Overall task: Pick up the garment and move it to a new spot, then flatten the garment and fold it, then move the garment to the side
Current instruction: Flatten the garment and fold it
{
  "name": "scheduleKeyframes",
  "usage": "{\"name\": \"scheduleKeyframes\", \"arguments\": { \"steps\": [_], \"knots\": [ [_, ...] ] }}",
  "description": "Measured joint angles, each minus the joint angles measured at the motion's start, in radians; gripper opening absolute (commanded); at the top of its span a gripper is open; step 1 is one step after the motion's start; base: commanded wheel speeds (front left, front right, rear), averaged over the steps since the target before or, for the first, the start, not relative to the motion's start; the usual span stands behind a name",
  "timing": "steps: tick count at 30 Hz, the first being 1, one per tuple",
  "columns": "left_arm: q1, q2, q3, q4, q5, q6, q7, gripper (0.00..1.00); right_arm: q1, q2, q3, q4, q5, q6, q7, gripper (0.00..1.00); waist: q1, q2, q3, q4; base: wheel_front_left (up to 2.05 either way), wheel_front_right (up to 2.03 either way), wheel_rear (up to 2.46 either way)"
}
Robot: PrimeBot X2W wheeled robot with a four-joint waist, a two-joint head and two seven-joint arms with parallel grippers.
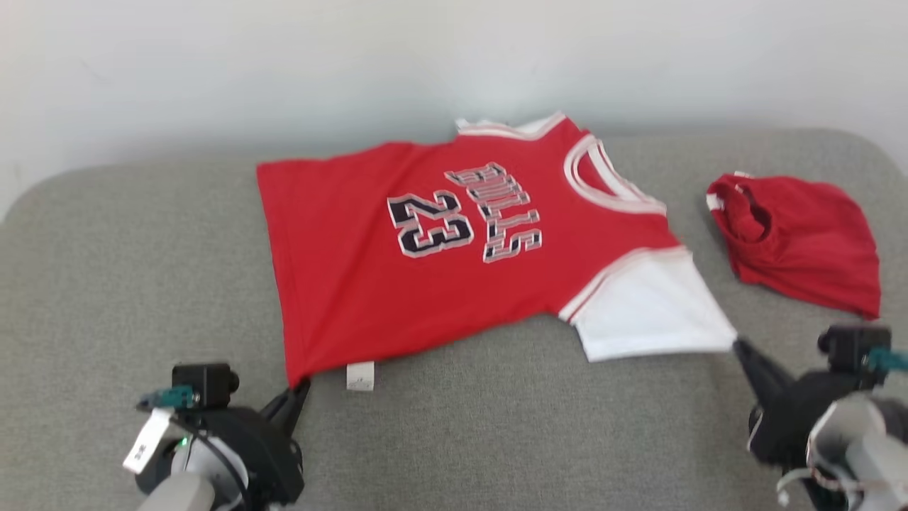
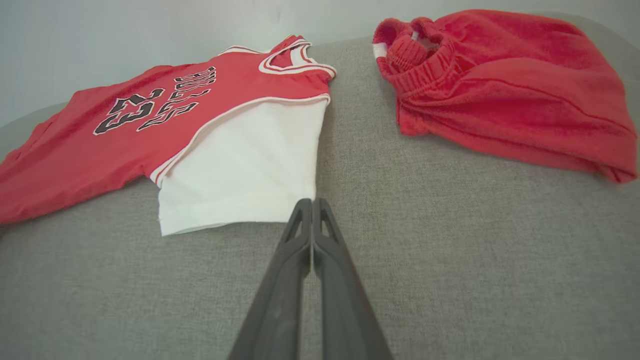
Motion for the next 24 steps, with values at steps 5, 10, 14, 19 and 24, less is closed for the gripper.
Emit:
{"name": "scheduleKeyframes", "arguments": {
  "steps": [5, 10, 14, 19, 24],
  "knots": [
    [0.091, 0.021, -0.01, -0.022, 0.002, 0.003, -0.012, 0.0, 0.118, -0.003, 0.016, -0.04, 0.002, 0.0, 0.003, 0.0, 0.0, 0.0, -0.061, 0.005, 0.0, 0.0, 0.0],
    [0.169, 0.08, -0.034, -0.045, 0.056, 0.053, -0.018, 0.0, 0.304, -0.014, 0.007, -0.111, 0.047, -0.003, 0.021, 0.0, 0.0, -0.0001, -0.126, 0.012, 0.0, 0.0, 0.0],
    [0.191, 0.1, -0.035, -0.066, 0.066, 0.075, -0.023, 0.0, 0.384, -0.015, -0.003, -0.166, 0.065, -0.019, 0.037, 0.0, 0.0001, 0.0, -0.144, 0.02, 0.0, 0.0, 0.0],
    [0.23, 0.114, -0.038, -0.093, 0.067, 0.101, -0.023, 0.0, 0.466, -0.014, -0.007, -0.235, 0.097, -0.044, 0.056, 0.0, 0.0003, 0.0, -0.149, 0.021, 0.0, 0.0, 0.0],
    [0.245, 0.134, -0.059, -0.113, 0.119, 0.145, -0.021, 0.0, 0.522, -0.013, -0.008, -0.298, 0.113, -0.068, 0.082, 0.0, 0.0003, 0.0, -0.151, 0.02, 0.0, 0.0, 0.0]
  ]
}}
